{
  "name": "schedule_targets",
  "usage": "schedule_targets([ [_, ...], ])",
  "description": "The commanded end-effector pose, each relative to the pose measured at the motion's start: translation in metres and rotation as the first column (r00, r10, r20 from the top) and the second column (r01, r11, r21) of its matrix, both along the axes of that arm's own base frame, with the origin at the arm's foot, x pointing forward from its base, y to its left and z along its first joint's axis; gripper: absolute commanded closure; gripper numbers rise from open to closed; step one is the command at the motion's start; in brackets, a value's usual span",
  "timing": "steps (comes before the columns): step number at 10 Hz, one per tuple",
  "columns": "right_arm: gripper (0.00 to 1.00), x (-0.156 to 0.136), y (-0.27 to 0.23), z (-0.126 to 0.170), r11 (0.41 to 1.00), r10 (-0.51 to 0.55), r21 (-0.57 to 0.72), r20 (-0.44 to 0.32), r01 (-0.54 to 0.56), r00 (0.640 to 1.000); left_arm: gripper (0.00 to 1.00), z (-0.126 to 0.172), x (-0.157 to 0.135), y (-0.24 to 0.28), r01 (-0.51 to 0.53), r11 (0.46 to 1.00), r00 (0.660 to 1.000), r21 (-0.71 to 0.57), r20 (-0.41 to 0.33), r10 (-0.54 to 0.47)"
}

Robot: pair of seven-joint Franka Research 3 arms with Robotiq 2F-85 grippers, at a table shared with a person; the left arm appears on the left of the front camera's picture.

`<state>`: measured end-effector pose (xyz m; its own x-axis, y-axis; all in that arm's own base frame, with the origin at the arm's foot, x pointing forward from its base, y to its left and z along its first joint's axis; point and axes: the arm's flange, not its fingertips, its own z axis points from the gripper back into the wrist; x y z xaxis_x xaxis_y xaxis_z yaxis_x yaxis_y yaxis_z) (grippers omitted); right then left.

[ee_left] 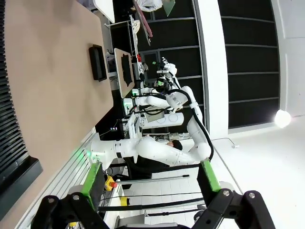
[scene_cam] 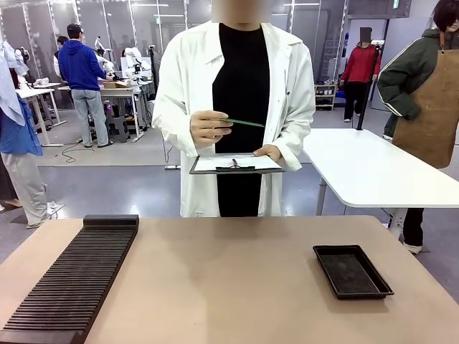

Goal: Inspect the PCB.
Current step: Pick up the Blank PCB that the human is holding.

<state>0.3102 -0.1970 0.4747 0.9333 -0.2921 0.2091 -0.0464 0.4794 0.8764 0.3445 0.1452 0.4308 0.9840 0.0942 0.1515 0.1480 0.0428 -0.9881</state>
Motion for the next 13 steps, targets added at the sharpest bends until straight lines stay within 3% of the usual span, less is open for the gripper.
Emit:
schedule_targets([
  [1, 0.00, -0.0014, -0.0003, 0.0021, 1.000, 0.004, -0.006, -0.007, -0.004, 1.000, 0.00, 0.0006, -0.0019, 0.0012, -0.001, 1.000, 1.000, 0.005, -0.001, 0.001],
  [13, 0.00, -0.0014, -0.0003, 0.0021, 1.000, 0.004, -0.006, -0.007, -0.004, 1.000, 0.00, 0.0006, -0.0019, 0.0012, -0.001, 1.000, 1.000, 0.005, -0.001, 0.001],
])
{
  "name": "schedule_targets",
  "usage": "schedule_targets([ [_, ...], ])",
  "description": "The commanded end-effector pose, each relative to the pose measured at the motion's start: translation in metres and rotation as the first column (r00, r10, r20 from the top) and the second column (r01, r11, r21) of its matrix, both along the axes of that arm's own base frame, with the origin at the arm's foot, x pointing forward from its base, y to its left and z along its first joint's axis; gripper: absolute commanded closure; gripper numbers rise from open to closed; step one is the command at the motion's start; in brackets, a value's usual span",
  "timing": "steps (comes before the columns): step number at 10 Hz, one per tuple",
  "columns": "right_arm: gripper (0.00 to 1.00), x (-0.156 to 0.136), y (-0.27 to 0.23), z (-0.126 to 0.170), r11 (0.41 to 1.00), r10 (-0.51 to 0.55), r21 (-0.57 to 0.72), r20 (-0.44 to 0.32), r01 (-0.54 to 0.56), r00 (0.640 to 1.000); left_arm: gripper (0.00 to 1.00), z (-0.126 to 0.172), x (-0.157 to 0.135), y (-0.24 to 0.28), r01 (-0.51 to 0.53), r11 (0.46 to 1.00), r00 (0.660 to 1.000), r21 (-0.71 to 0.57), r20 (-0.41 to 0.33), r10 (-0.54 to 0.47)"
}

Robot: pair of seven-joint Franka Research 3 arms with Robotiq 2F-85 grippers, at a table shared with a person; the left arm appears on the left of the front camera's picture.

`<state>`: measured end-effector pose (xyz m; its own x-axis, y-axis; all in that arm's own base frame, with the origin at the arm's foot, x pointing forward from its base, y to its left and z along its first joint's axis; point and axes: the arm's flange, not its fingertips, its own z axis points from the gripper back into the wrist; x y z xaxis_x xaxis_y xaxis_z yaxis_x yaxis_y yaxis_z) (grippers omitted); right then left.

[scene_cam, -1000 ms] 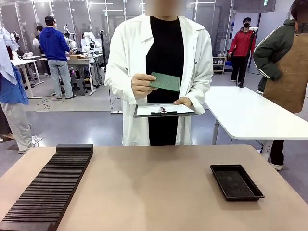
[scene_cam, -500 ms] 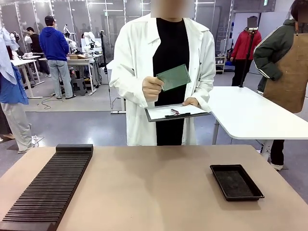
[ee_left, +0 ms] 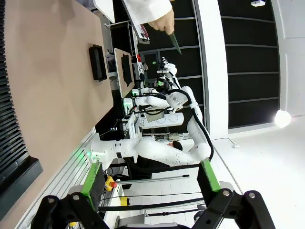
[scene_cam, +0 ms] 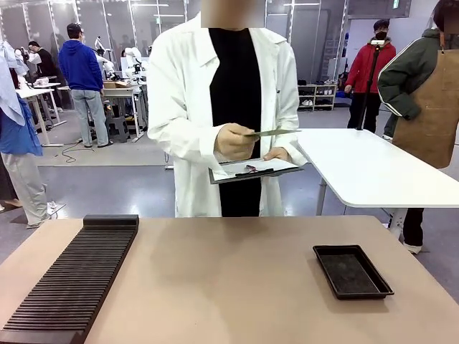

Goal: Inspect the PCB.
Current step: Pick up the Blank PCB that the human is holding.

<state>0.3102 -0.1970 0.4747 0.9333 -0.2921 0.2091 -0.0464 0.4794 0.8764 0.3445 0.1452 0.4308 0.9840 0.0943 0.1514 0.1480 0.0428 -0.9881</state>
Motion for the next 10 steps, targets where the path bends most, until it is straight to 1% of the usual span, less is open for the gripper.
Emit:
schedule_targets([
  [1, 0.00, -0.0014, -0.0003, 0.0021, 1.000, 0.004, -0.006, -0.007, -0.004, 1.000, 0.00, 0.0006, -0.0019, 0.0011, -0.001, 1.000, 1.000, 0.005, -0.001, 0.001],
  [10, 0.00, 0.0000, 0.0000, 0.0000, 1.000, 0.000, 0.000, 0.000, 0.000, 1.000, 0.00, 0.0006, -0.0019, 0.0011, -0.001, 1.000, 1.000, 0.005, -0.001, 0.001],
])
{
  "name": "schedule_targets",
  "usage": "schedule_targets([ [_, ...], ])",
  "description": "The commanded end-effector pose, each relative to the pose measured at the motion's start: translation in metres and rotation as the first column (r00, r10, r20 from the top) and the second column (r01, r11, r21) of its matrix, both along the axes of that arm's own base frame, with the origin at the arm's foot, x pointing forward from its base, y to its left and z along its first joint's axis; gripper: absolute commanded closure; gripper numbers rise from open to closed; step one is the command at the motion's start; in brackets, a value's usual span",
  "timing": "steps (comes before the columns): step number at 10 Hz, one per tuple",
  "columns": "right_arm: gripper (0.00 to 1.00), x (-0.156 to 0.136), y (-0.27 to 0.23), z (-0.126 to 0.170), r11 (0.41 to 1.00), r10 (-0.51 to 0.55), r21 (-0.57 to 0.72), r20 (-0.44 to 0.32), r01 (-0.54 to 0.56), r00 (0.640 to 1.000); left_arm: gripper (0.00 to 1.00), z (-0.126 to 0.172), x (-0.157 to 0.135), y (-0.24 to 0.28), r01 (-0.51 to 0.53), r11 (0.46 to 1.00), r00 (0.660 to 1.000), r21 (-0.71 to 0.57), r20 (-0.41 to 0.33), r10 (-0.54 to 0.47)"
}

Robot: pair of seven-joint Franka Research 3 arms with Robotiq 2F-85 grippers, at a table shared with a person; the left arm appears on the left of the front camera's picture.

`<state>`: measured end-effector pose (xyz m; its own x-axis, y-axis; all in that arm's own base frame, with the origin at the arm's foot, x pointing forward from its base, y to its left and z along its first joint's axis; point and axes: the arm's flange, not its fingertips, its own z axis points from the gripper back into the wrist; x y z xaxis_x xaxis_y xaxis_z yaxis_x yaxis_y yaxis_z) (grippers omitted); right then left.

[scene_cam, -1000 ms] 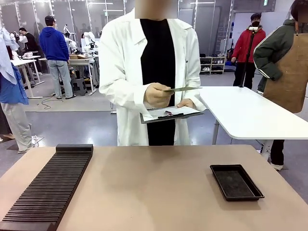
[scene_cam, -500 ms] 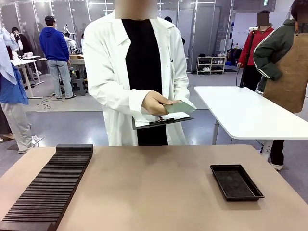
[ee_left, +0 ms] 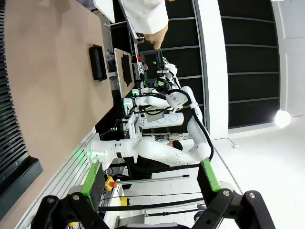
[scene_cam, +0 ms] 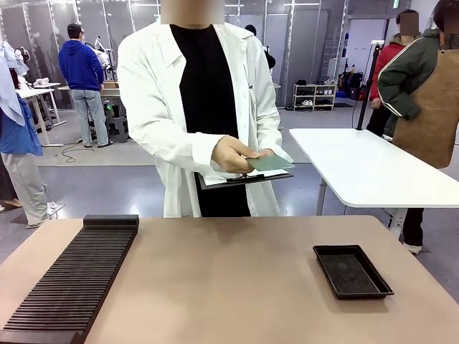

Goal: Inspect the PCB.
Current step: Pick up the Blank PCB that the human is holding.

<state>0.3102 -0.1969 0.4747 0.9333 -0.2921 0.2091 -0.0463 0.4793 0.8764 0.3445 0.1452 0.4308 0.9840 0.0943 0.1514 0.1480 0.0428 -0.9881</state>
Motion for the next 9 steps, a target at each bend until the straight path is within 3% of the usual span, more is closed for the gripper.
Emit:
schedule_targets([
  [1, 0.00, 0.007, 0.017, 0.009, 0.998, -0.002, 0.055, -0.049, 0.004, 0.999, 0.00, 0.001, -0.002, 0.001, -0.001, 1.000, 1.000, 0.005, -0.001, 0.001],
  [4, 0.00, 0.034, 0.084, 0.022, 0.991, 0.043, 0.131, -0.175, -0.020, 0.984, 0.00, 0.001, -0.002, 0.001, -0.001, 1.000, 1.000, 0.005, -0.001, 0.001],
  [9, 0.00, 0.065, 0.179, 0.030, 0.974, 0.088, 0.227, -0.274, -0.024, 0.958, 0.00, 0.001, -0.002, 0.001, -0.001, 1.000, 1.000, 0.005, -0.001, 0.001],
])
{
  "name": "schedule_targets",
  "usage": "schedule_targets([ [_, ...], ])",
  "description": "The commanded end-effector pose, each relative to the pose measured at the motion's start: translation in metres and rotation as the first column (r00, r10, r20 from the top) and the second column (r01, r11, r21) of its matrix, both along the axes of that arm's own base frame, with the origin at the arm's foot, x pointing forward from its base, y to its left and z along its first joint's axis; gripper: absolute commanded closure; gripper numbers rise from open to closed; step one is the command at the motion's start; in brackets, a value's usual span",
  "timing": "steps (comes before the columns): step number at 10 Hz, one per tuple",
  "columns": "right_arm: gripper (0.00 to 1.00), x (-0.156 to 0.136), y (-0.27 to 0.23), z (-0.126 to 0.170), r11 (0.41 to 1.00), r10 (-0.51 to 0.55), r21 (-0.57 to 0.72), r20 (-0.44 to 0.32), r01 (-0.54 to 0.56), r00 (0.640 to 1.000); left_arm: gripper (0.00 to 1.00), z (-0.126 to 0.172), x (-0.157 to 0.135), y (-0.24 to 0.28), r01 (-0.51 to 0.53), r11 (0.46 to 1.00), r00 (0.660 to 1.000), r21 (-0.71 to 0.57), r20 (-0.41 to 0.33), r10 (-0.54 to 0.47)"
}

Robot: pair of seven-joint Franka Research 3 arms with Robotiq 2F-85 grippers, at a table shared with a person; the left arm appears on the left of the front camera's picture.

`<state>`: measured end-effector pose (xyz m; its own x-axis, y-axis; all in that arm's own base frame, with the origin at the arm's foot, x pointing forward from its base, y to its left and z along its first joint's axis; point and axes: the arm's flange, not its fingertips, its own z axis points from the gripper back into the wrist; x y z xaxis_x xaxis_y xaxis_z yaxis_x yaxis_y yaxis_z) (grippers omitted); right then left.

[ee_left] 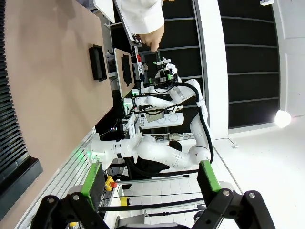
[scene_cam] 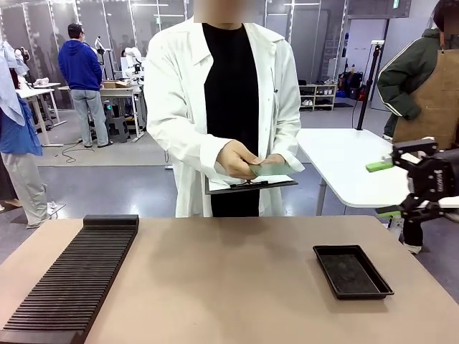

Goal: Inspect the PCB.
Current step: Pick up the Blank PCB that the human is holding.

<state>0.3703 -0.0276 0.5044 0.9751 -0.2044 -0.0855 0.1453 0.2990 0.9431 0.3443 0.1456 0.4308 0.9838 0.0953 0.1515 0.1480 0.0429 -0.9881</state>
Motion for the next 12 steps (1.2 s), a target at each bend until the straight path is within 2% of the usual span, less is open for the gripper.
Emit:
schedule_targets([
  [1, 0.00, 0.010, 0.022, 0.000, 0.998, -0.038, 0.041, -0.080, 0.041, 0.996, 0.00, 0.001, -0.002, 0.001, 0.000, 1.000, 1.000, 0.005, -0.001, 0.000],
  [5, 0.00, 0.020, 0.076, -0.004, 0.990, -0.003, 0.137, -0.135, 0.021, 0.991, 0.00, 0.001, -0.002, 0.001, 0.000, 1.000, 1.000, 0.005, -0.001, 0.000],
  [7, 0.00, 0.020, 0.098, -0.011, 0.986, 0.043, 0.168, -0.147, -0.018, 0.988, 0.00, 0.001, -0.002, 0.001, 0.000, 1.000, 1.000, 0.005, -0.001, 0.000],
  [11, 0.00, 0.029, 0.126, -0.030, 0.953, 0.099, 0.302, -0.211, -0.031, 0.972, 0.00, 0.001, -0.002, 0.001, 0.000, 1.000, 1.000, 0.005, -0.001, 0.000],
  [12, 0.00, 0.030, 0.133, -0.032, 0.951, 0.124, 0.300, -0.155, -0.073, 0.980, 0.00, 0.001, -0.002, 0.001, 0.000, 1.000, 1.000, 0.005, -0.001, 0.000],
])
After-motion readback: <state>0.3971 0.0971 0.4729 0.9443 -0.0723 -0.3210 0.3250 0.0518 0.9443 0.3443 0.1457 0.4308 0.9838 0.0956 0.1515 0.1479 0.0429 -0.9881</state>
